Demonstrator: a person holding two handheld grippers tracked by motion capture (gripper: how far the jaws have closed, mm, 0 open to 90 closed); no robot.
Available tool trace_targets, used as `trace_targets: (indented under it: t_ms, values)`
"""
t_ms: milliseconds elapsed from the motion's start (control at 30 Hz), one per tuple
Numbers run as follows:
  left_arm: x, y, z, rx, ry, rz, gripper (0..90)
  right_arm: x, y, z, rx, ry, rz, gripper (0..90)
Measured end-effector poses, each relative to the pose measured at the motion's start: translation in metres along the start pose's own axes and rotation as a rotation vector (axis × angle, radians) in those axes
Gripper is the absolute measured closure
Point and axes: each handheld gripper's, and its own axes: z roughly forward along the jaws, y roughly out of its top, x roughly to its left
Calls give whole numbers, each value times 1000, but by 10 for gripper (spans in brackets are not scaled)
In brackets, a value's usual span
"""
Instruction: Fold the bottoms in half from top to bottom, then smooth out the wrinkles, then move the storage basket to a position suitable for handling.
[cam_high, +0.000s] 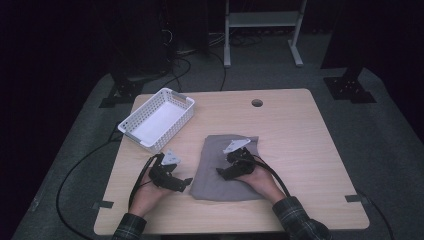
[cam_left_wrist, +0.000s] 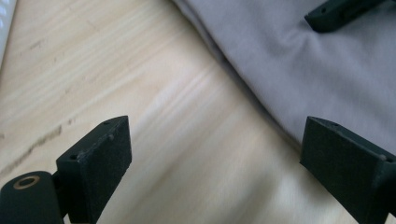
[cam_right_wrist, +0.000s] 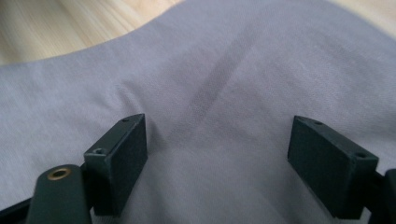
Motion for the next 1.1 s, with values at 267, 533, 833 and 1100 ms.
trace_targets:
  t_ms: [267, 533, 833, 1100]
  values:
    - [0, -21, -3, 39, 5, -1, 77, -5, -14, 0, -66, 23, 26, 195]
    - [0, -31, -1, 40, -9, -9, 31, -9, -28, -11, -82, 2, 29, 196]
    - [-1, -37, 3, -32, -22, -2, 1, -24, -56, -37, -84, -39, 69, 195]
    - [-2, -37, 4, -45, -39, 12, 0, -38, -81, -61, -87, -81, 114, 194]
